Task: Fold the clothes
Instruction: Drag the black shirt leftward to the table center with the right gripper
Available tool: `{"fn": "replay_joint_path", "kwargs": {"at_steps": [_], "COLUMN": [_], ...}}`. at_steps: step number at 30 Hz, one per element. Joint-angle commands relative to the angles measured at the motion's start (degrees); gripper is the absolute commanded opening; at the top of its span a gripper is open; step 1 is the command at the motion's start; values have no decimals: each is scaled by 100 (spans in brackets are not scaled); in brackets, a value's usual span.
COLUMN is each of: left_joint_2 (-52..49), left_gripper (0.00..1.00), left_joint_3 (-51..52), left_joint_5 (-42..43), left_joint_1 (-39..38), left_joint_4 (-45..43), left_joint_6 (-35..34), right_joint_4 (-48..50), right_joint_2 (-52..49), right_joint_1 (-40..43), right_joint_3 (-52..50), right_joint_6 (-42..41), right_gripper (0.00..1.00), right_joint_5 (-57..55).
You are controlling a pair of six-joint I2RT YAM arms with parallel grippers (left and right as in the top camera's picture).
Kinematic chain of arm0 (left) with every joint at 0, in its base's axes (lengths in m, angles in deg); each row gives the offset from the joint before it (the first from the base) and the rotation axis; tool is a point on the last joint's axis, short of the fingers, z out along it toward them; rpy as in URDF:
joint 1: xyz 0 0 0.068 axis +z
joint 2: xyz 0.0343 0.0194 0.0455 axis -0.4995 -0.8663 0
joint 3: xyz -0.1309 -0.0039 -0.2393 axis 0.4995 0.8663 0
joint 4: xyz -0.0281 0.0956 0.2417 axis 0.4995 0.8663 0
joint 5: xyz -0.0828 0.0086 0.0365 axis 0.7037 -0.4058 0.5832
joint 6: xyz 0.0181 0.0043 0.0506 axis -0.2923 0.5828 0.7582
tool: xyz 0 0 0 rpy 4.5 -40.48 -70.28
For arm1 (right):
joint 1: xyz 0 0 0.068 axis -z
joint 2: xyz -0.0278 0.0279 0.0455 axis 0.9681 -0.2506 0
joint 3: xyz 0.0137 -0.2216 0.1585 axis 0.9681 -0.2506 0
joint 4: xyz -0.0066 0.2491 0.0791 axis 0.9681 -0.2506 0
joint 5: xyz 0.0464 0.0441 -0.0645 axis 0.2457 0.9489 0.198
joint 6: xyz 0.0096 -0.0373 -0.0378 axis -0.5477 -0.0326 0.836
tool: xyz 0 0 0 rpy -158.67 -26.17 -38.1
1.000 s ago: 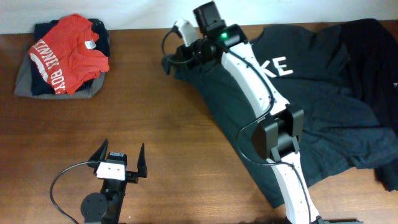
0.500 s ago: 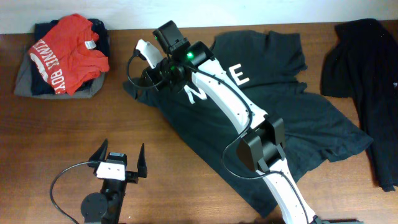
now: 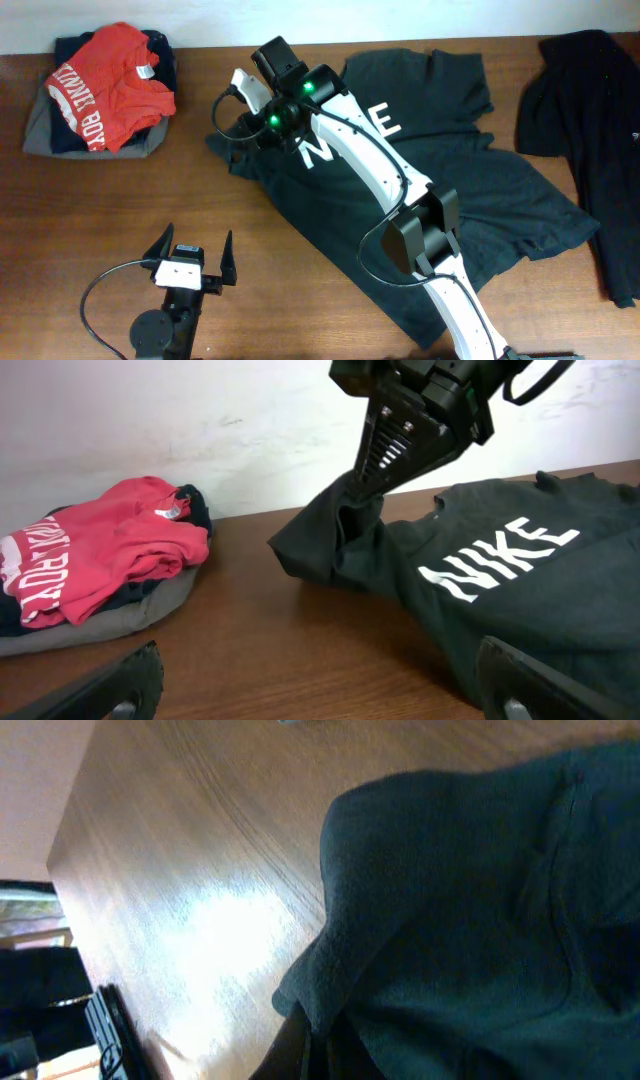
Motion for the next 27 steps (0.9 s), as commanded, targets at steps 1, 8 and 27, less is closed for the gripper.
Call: {"fn": "replay_joint_path", "kwargs": {"at_steps": [1, 8, 27], "left_joint_2": [33, 33, 33], "left_gripper": [99, 99, 99], "left_joint_3": [24, 24, 24], "left_joint_5": [-22, -20, -20], "left_joint_1": [20, 20, 20], "left_joint_4": [13, 13, 13], "left_joint_6": [74, 74, 74], "right_joint_4": [-76, -74, -33], "right_joint_2": [201, 201, 160], "right_joint_1": [42, 24, -1464], "right_joint_3": [133, 133, 125], "right_joint_6": [72, 223, 153], "right_gripper": [4, 4, 4], "right_joint_5": [-48, -52, -658]}}
